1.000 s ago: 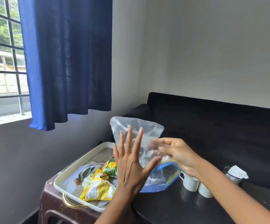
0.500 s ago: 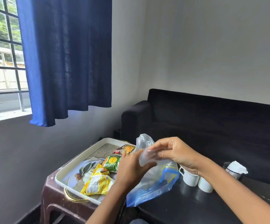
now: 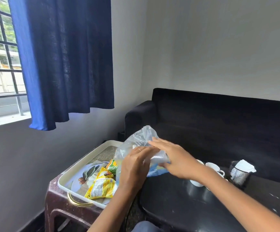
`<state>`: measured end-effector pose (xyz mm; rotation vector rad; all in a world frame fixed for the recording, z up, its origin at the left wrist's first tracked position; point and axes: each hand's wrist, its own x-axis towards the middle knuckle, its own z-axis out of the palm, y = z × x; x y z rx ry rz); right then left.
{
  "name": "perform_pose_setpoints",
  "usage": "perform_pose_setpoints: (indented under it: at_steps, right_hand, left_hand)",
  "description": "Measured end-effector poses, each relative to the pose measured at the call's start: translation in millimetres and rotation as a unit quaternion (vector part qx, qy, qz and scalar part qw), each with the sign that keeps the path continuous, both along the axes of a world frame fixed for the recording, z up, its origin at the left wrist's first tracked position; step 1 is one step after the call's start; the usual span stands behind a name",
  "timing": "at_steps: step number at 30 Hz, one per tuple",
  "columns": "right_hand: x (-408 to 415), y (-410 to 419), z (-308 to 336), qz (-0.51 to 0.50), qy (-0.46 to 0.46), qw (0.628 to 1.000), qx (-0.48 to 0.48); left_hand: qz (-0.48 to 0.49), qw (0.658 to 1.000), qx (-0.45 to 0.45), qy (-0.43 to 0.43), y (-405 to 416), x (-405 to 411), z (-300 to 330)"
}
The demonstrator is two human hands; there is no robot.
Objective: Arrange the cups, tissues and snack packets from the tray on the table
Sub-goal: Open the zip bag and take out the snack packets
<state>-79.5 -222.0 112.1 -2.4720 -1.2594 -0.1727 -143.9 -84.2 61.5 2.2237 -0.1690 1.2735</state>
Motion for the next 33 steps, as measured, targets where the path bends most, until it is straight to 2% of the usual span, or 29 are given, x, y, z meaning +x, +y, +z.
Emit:
perform_pose_setpoints:
  at_steps: [2,6,7,9,10,12,16,18,20,22,25,27,29,30,33]
  right_hand:
    - [-6.2,-4.4,-10.2,-0.033,-0.027,0.996,0.081]
    - [-10.9,-17.0,-24.7,-0.061,-0.106,0.978,0.17]
    - [-11.4,-22.0,-26.6,-0.055,-0.112,0.972,0.201]
    - [-12.3,-32.0,-28.9,-0.042,-0.128,0.956,0.261]
    - [-13.4,-35.7,-30.0,-0.037,-0.137,0.949,0.282]
    - [-15.8,-40.3,-31.2,-0.03,-0.149,0.939,0.309]
    - [-20.0,-37.9,-33.4,-0.054,-0.133,0.907,0.396]
    - [-19.6,-31.8,-34.9,-0.099,-0.109,0.896,0.419]
    - [-21.3,-24.9,-37.8,-0.132,-0.098,0.913,0.373]
    - [-24.4,-21.6,-45.6,-0.126,-0.072,0.949,0.281]
    - [-27.9,-25.2,-61.2,-0.067,-0.029,0.988,0.134]
    - [-30.7,-31.9,-68.5,-0.05,-0.02,0.997,0.047]
    - [-34.4,-39.5,-71.6,-0.049,-0.006,0.999,0.001]
    - [-35.6,-42.9,-72.7,-0.052,-0.001,0.999,-0.015]
    - [-35.9,-57.4,-73.3,-0.046,0.011,0.998,-0.041]
  left_hand:
    - [0.003,1.0,-0.001,-0.026,-0.1,-0.8,0.5]
    - [0.052,0.995,0.011,-0.083,-5.5,1.1,7.4]
    - [0.075,0.995,0.012,-0.069,-4.5,2.7,7.3]
    - [0.079,0.997,-0.019,0.02,1.3,3.3,3.2]
    - [0.038,0.994,-0.065,0.08,4.4,3.1,-0.3]
    - [-0.073,0.967,-0.179,0.168,6.5,3.4,-7.6]
    - [-0.195,0.903,-0.332,0.193,-15.4,5.9,-5.6]
    - [-0.3,0.847,-0.378,0.223,-32.0,5.5,-2.5]
    - [-0.407,0.773,-0.423,0.24,-43.9,3.2,-4.3]
    - [-0.434,0.721,-0.471,0.262,-48.5,-0.1,-3.7]
    - [-0.417,0.695,-0.515,0.279,-48.9,0.9,-3.7]
    - [-0.418,0.671,-0.546,0.276,-47.4,1.9,-6.3]
    - [-0.42,0.666,-0.542,0.294,-52.3,-0.8,-5.3]
    - [-0.411,0.678,-0.53,0.303,-56.5,-1.8,-5.7]
    - [-0.338,0.741,-0.508,0.281,-71.1,-0.6,-11.9]
